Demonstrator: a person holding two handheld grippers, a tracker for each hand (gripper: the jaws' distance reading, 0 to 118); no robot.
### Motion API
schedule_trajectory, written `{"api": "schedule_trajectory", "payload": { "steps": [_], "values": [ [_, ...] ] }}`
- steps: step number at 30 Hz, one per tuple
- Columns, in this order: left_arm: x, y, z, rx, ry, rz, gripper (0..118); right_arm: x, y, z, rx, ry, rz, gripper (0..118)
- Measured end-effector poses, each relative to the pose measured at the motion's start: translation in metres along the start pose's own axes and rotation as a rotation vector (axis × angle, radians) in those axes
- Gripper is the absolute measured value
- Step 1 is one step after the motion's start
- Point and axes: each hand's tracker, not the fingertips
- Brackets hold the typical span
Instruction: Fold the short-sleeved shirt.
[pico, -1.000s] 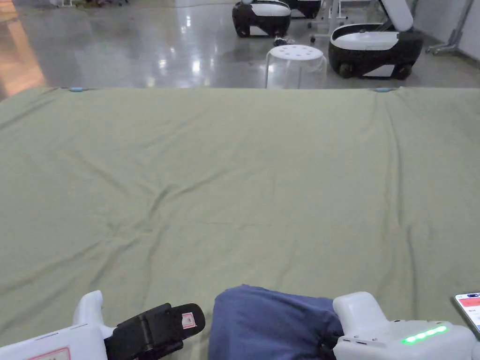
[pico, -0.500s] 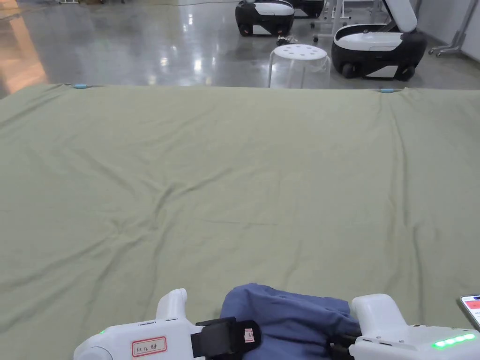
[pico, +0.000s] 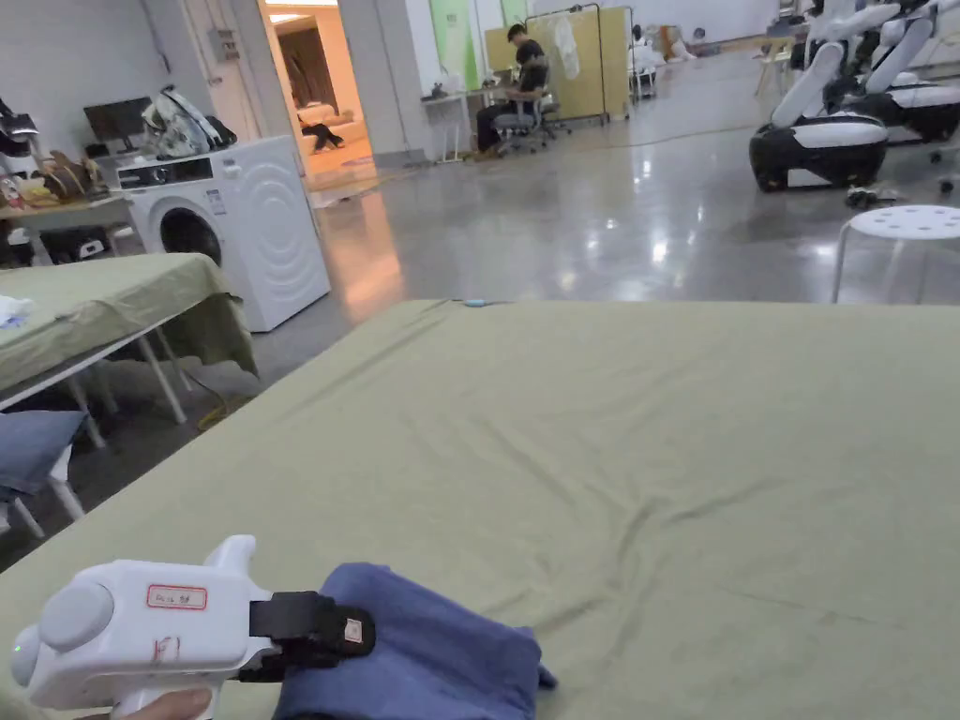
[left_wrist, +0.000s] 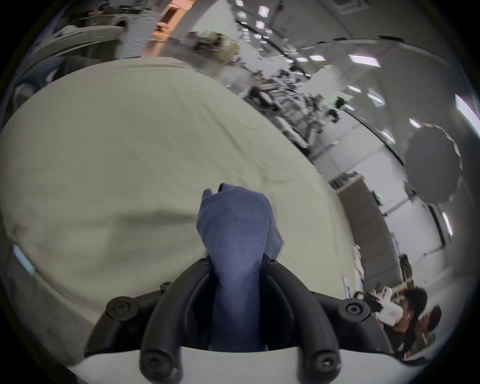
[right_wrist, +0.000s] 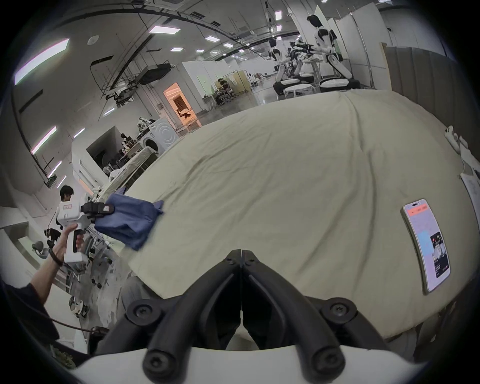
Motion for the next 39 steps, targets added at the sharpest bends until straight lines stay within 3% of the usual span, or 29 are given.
{"api": "schedule_trajectory", "payload": {
  "steps": [2, 3, 5, 6, 8, 9, 12, 13, 15, 19, 24, 27, 30, 31, 33, 35, 39],
  "values": [
    [0.01, -0.001, 0.004, 0.046, 0.073, 0.0, 22, -0.002, -0.005, -0.001, -0.016, -0.071, 0.045, 0],
    [0.009, 0.003, 0.003, 0.061, 0.119, -0.066, 22, -0.002, -0.007, -0.001, -0.023, -0.089, 0.064, 0],
    [0.007, 0.011, -0.003, 0.095, 0.267, -0.126, 26, 0.012, -0.003, -0.002, -0.012, -0.067, 0.047, 0],
    [0.004, 0.015, -0.005, 0.096, 0.316, -0.104, 32, 0.015, -0.001, 0.0, -0.008, -0.053, 0.022, 0],
    [0.006, 0.018, 0.002, 0.124, 0.384, -0.105, 68, 0.018, 0.004, 0.007, 0.012, -0.057, 0.019, 0],
    [0.009, 0.019, 0.015, 0.182, 0.403, -0.119, 76, 0.02, 0.007, 0.013, 0.039, -0.08, 0.038, 0],
    [0.056, 0.005, 0.046, 0.311, 0.463, -0.379, 76, 0.029, 0.019, 0.029, 0.125, -0.133, 0.064, 0],
    [0.084, -0.011, 0.06, 0.361, 0.455, -0.494, 76, 0.031, 0.025, 0.033, 0.15, -0.136, 0.057, 0],
    [0.127, -0.038, 0.078, 0.464, 0.371, -0.595, 77, 0.031, 0.036, 0.041, 0.226, -0.138, 0.053, 0],
    [0.198, -0.091, 0.108, 0.74, 0.214, -0.661, 77, 0.015, 0.055, 0.057, 0.372, -0.15, 0.111, 0],
    [0.266, -0.144, 0.103, 0.859, 0.099, -0.711, 77, -0.016, 0.062, 0.073, 0.525, -0.2, 0.259, 0],
    [0.287, -0.168, 0.082, 0.9, 0.109, -0.779, 76, -0.028, 0.062, 0.079, 0.569, -0.194, 0.262, 0],
    [0.31, -0.188, 0.059, 0.954, 0.258, -0.864, 73, -0.044, 0.063, 0.085, 0.609, -0.176, 0.26, 0],
    [0.313, -0.193, 0.058, 0.933, 0.218, -0.858, 61, -0.048, 0.063, 0.084, 0.617, -0.199, 0.272, 0],
    [0.307, -0.193, 0.046, 0.873, 0.172, -0.79, 5, -0.054, 0.06, 0.084, 0.62, -0.243, 0.289, 0],
    [0.3, -0.196, 0.048, 0.86, 0.107, -0.767, 4, -0.055, 0.051, 0.084, 0.617, -0.254, 0.278, 0],
    [0.298, -0.21, 0.046, 0.863, 0.196, -0.738, 3, -0.051, 0.033, 0.082, 0.635, -0.316, 0.31, 0]
  ]
}}
